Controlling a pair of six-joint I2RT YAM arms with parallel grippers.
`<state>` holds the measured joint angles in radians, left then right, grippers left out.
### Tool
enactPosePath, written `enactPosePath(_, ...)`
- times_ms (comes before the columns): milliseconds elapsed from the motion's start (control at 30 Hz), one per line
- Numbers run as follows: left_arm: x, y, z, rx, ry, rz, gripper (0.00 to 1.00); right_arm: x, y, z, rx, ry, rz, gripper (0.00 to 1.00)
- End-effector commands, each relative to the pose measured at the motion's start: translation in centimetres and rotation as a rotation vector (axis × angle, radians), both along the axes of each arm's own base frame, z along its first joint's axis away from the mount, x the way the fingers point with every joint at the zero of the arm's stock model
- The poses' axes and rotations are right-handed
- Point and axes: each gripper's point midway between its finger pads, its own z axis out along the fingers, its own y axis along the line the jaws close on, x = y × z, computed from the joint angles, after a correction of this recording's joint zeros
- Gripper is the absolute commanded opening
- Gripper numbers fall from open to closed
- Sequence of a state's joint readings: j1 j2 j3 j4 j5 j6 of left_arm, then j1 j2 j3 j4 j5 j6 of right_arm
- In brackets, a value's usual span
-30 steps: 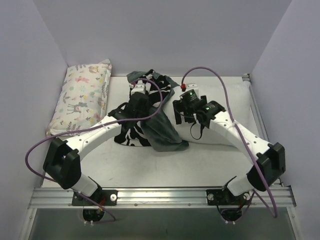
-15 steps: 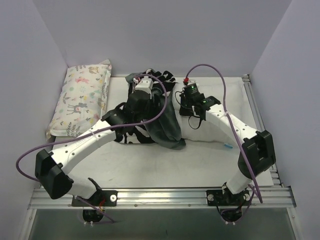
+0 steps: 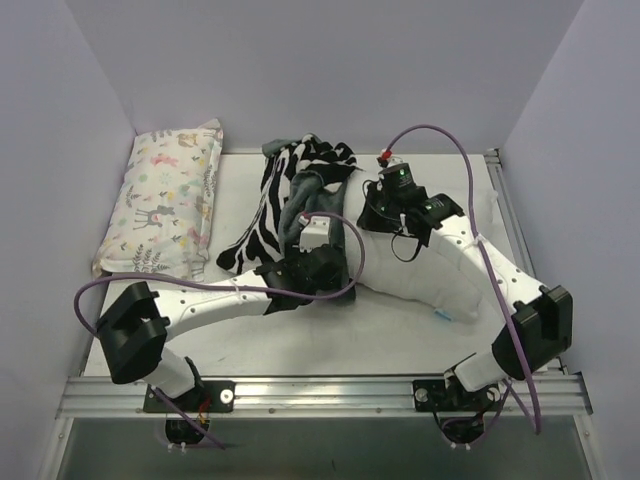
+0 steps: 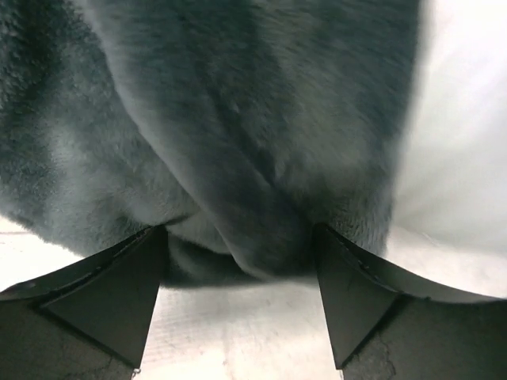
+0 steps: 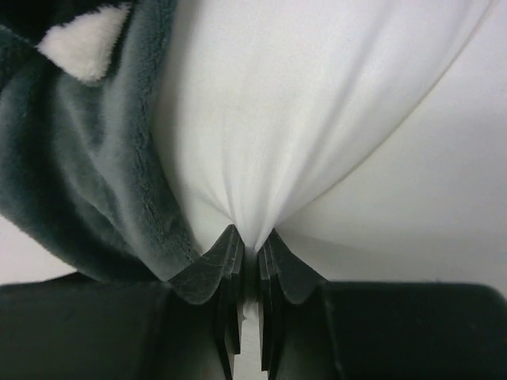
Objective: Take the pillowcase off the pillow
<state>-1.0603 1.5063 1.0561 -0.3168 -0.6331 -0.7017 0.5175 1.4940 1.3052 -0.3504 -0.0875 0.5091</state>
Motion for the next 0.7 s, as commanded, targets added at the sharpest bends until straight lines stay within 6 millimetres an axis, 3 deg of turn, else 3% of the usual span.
enactPosePath(0, 2.6, 0.2, 2.3, -0.059, -0.102, 0.131, 0.8, -1.3, 0.0, 5.7, 0.099, -0.089, 0.028, 0.0)
enactPosePath(67, 3.1, 1.8, 1.4, -0.029, -0.096, 0.182, 0.61, -1.8, -0.4, 6.6, 0.11, -0.108, 0.04, 0.0)
enactPosePath(133, 4.1, 4.9, 0.0, -0.008, -0.066, 0.274, 0.39, -2.2, -0.7, 7.3, 0.115, -0.125, 0.044, 0.0)
enactPosePath(167, 4.4, 6.0, 0.0, -0.015, -0.061, 0.302, 0.16, -2.4, -0.8, 7.3, 0.112, -0.125, 0.049, 0.0)
enactPosePath(233, 5.7, 9.8, -0.6, -0.006, -0.044, 0.4, 0.0, -2.6, -1.4, 7.5, 0.11, -0.134, 0.049, 0.0)
enactPosePath(367, 6.5, 17.4, -1.7, 0.0, -0.021, 0.575, 0.0, -2.8, -2.7, 6.7, 0.094, -0.122, 0.024, 0.0)
enactPosePath(500, 7.2, 16.4, -1.2, -0.086, -0.023, 0.491, 0.0, -3.3, -2.2, 6.1, 0.038, -0.128, 0.056, 0.0)
enactPosePath(533, 7.2, 15.8, -1.1, -0.095, -0.023, 0.47, 0.0, -4.2, -0.7, 6.0, -0.006, -0.146, 0.116, 0.0)
enactPosePath(567, 7.2, 15.3, -1.4, -0.099, -0.007, 0.451, 0.0, -4.4, -0.7, 5.6, -0.071, -0.162, 0.111, 0.06)
enactPosePath(600, 7.3, 14.8, -1.4, -0.106, -0.006, 0.434, 0.0, -4.7, -0.2, 5.3, -0.117, -0.178, 0.121, 0.28)
enactPosePath(667, 7.1, 14.2, -1.6, -0.111, 0.004, 0.41, 0.0, -6.6, 2.2, 4.7, -0.191, -0.232, 0.212, 0.53)
